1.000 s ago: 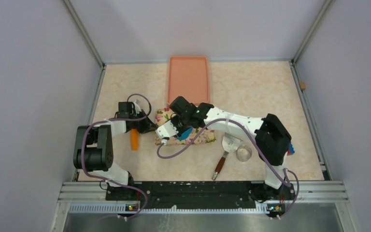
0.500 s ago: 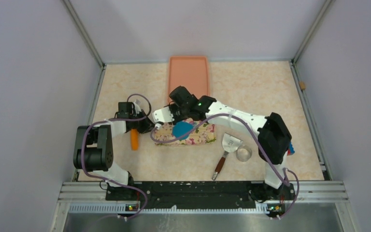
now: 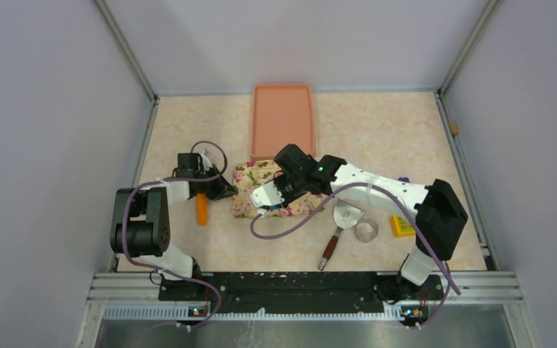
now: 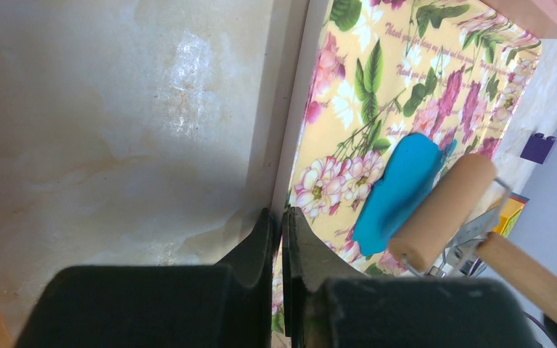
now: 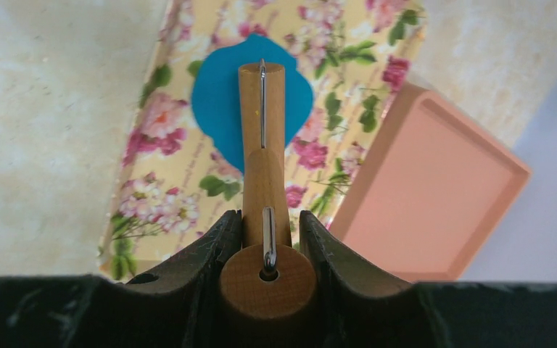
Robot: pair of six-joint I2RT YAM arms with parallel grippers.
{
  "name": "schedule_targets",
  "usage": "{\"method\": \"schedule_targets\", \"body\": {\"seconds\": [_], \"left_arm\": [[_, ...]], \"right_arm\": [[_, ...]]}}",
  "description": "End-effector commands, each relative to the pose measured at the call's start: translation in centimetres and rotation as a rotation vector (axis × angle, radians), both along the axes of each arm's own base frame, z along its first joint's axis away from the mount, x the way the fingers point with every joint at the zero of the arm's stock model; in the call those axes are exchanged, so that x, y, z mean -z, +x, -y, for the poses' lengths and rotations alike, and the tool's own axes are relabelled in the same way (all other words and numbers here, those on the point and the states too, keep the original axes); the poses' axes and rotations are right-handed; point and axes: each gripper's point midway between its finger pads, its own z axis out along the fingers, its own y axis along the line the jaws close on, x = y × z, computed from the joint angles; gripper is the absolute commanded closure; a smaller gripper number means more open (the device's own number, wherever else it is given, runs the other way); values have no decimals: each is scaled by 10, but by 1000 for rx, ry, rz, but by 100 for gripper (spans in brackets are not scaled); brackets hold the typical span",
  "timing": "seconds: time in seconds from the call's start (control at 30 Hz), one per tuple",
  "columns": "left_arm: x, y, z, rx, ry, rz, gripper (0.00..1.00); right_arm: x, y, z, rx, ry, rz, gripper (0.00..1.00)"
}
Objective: Roll out the dumpling wrappers from the dough
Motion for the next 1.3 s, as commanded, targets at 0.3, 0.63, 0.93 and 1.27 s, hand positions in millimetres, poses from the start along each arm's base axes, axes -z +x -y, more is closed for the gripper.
{"method": "schedule_targets", "body": {"seconds": [0.3,0.63,0.93,1.27], "left_arm": [[1,4,-1,-18,-13,-13,100],[2,13,-1,-24,-14,-23,100],[2,13,-1,-22,-17,-23,100],[7,9,3,2,-37,-46,100]], "right_arm": [[40,-59,27,-249,-167,-225,100],[49,-77,43,-281,-275,-367,100],[-20,-14,44,-63,-111,-296,100],[-68,62,15,765,447,-825,100]]}}
